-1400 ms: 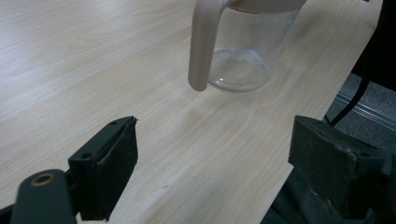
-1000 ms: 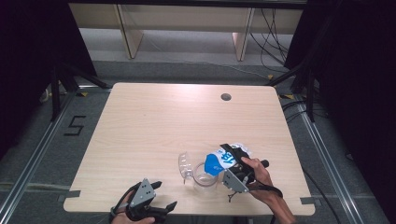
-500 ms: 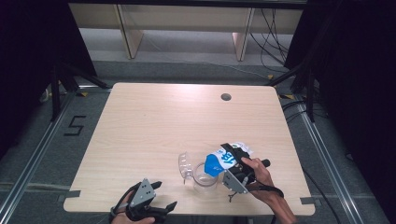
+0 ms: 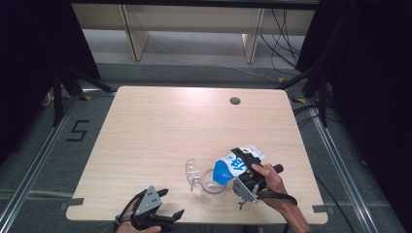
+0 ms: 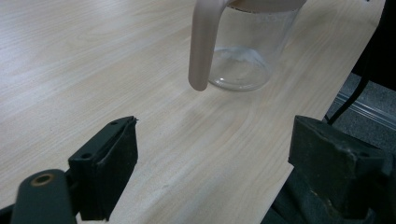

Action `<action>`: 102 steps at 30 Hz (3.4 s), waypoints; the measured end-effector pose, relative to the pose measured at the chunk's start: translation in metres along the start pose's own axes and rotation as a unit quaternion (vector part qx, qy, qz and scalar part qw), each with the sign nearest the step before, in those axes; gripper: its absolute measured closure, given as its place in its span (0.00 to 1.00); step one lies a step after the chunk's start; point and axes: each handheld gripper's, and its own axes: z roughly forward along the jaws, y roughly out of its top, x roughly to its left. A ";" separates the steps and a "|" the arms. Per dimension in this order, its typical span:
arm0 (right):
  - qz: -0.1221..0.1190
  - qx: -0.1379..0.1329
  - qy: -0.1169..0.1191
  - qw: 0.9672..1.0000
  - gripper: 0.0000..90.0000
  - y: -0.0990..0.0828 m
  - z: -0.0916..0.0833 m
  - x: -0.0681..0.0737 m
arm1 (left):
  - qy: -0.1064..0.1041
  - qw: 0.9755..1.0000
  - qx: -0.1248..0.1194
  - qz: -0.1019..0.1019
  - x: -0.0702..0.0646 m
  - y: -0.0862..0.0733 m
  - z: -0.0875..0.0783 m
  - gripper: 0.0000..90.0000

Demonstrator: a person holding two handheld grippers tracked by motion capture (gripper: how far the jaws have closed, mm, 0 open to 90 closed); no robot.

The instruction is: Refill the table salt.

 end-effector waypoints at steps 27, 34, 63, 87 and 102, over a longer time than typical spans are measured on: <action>-0.042 0.013 -0.017 0.999 0.53 0.003 0.000 0.000 | 0.000 1.000 0.000 -0.002 0.000 0.000 0.000 0.17; -0.064 0.018 -0.024 0.998 0.53 0.004 -0.001 -0.002 | 0.000 1.000 0.000 -0.002 0.000 0.000 0.000 0.17; -0.078 0.023 -0.031 0.996 0.54 0.007 -0.001 0.002 | 0.001 1.000 0.002 0.008 0.001 0.000 0.000 0.17; -0.118 0.011 -0.048 0.992 0.55 0.010 0.000 0.001 | 0.001 1.000 0.002 0.008 0.001 0.000 0.000 0.17; -0.110 0.018 -0.045 0.993 0.55 0.009 0.000 0.006 | 0.000 1.000 0.002 0.008 0.001 0.000 0.000 0.17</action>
